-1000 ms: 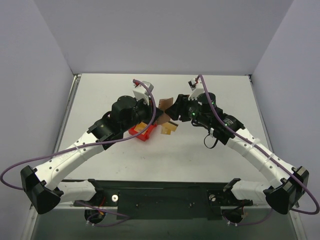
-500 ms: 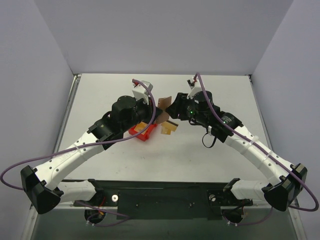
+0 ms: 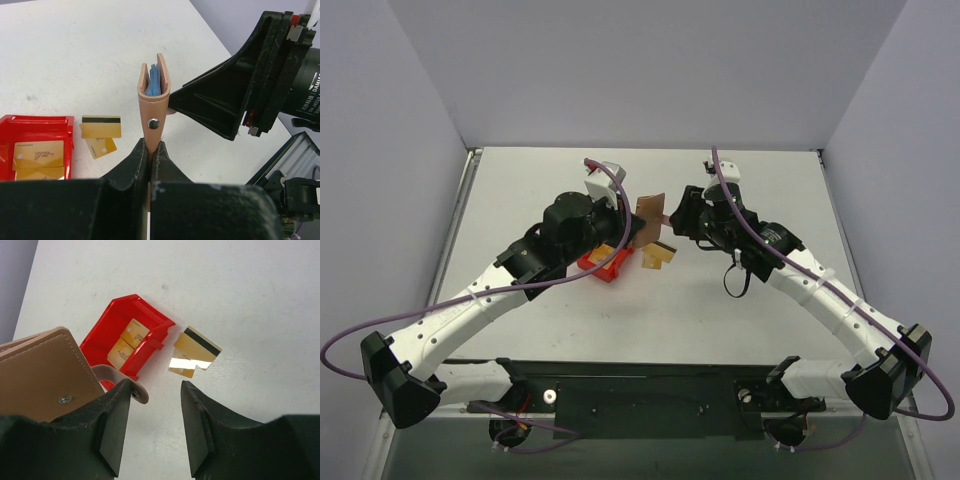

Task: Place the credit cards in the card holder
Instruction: Open the card holder, then place the card holder at the center of the board.

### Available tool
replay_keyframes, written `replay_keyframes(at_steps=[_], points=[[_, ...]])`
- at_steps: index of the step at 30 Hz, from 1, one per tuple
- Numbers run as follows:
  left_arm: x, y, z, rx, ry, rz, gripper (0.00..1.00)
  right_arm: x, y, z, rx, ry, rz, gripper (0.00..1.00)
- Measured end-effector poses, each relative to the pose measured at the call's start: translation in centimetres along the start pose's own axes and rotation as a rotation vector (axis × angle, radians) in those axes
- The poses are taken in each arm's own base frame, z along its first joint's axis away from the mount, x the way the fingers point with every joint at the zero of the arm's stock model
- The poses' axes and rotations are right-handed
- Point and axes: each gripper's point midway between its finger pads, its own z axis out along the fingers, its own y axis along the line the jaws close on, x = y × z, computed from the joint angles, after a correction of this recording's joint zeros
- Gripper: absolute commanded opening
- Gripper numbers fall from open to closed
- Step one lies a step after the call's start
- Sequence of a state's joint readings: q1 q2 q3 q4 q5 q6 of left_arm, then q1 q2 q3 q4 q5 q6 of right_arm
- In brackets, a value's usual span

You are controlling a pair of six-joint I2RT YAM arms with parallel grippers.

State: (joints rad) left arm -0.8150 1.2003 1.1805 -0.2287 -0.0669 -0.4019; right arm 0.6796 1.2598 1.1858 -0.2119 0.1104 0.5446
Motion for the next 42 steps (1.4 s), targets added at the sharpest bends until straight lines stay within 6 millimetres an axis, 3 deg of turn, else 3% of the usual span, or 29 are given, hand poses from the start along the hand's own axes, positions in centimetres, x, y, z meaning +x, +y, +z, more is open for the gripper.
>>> replay_keyframes(at_steps=[11, 19, 25, 30, 39, 42], points=[[0.0, -0.1, 0.0, 0.001, 0.001, -0.009, 0.0, -0.5, -0.8, 0.0, 0.043, -0.027, -0.013, 0.4], [0.5, 0.2, 0.2, -0.006, 0.007, -0.024, 0.0, -1.6, -1.2, -1.1, 0.042, -0.067, -0.007, 0.41], [2.4, 1.4, 1.1, -0.035, 0.041, -0.054, 0.0, -2.9, -4.5, -2.9, 0.084, -0.128, 0.061, 0.41], [6.3, 1.4, 3.4, 0.021, 0.105, -0.107, 0.0, -3.2, -6.8, -4.0, 0.117, -0.163, 0.116, 0.42], [17.6, 0.4, 7.9, 0.161, 0.325, -0.314, 0.0, -2.9, -7.2, -4.4, 0.093, -0.155, 0.153, 0.44], [20.1, -0.2, 8.4, 0.189, 0.38, -0.361, 0.0, -2.7, -7.2, -4.3, 0.091, -0.144, 0.157, 0.47]])
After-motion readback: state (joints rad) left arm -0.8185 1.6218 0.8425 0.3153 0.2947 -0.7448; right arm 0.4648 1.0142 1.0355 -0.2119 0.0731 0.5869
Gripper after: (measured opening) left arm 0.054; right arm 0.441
